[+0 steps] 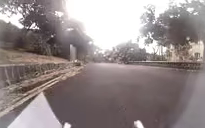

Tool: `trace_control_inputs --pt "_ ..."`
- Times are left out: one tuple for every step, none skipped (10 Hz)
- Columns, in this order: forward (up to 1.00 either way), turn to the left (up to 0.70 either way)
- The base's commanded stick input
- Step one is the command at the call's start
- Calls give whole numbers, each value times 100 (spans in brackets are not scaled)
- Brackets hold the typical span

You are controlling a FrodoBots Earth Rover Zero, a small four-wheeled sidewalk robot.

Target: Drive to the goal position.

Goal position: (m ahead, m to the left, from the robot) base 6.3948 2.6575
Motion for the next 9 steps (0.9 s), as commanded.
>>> trace_control_inputs --pt "100 0" --pt "100 0" --pt "100 0" --pt "100 0" --pt "100 0" --pt "100 0" --pt "100 0" --pt "100 0" --pt "100 0"
